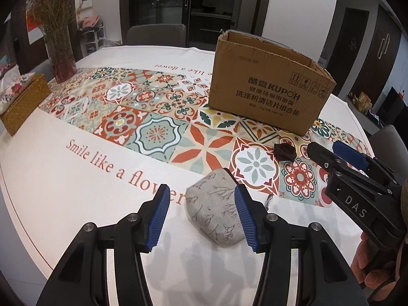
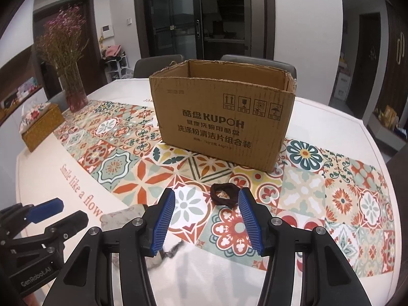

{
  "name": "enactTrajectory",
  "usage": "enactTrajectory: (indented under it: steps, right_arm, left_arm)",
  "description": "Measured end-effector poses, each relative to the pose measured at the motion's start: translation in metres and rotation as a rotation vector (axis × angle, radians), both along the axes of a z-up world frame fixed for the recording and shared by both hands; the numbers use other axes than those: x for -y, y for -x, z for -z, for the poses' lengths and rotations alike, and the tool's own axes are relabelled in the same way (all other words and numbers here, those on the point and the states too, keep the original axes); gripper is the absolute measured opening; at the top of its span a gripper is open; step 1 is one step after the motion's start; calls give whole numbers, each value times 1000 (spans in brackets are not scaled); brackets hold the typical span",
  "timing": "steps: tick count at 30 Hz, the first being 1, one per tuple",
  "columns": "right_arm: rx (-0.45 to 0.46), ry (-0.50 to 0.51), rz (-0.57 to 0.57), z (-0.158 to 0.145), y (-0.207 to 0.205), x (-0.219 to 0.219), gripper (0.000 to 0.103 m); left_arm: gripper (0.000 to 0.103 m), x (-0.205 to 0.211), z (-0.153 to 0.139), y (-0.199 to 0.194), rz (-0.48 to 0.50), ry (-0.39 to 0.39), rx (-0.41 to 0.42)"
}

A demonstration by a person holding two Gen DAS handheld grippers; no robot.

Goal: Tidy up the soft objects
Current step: 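Grasp grey floral pouch with left tool while right tool grasps brown hair tie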

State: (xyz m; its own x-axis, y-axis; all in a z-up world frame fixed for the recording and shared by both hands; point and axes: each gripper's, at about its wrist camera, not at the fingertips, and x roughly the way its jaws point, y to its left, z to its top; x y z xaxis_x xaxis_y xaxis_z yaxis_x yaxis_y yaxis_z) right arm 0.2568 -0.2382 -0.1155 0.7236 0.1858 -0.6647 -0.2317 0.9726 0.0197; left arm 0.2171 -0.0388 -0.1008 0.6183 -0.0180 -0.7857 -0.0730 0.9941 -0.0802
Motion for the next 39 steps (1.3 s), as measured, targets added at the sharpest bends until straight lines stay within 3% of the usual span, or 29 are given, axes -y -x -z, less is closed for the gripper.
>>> enactTrajectory:
  steps: [11,19,39]
  right_arm:
    - [8,4,-21,23,-8,5,53]
    - [-12,-7,-31,40,-27,4,53]
    - [-114,-50,18,79,-67,7,53]
  left_arm:
    - [53,8,20,14,-45,68,44]
    - [53,7,34,4,-99,71,51]
    - [51,3,69,-26,-131,87,-37]
